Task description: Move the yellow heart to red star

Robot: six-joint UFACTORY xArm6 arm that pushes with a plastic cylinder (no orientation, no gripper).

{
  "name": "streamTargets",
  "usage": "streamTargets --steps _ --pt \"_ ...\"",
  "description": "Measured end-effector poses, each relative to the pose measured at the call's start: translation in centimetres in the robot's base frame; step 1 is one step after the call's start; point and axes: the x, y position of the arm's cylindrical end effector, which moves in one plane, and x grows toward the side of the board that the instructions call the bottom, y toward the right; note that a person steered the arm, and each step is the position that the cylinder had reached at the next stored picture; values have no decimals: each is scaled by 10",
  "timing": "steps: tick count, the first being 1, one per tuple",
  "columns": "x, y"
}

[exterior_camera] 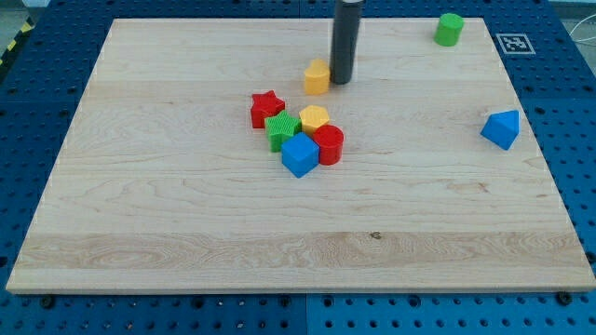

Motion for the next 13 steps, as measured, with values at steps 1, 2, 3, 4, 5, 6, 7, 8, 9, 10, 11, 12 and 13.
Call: streamTargets --steps 1,2,3,4,5,6,7,8,9,10,11,12,13 --pt "0 -28" --pt "-9 -31" --pt "-39 -31" --pt "-52 -33" --pt "-48 -33" --pt "-37 -33" --pt "-25 -33" --pt "-21 -40" --pt "-25 -62" --pt "-29 -88" --pt "-29 -94" --pt "-27 -93" --pt "-27 -87"
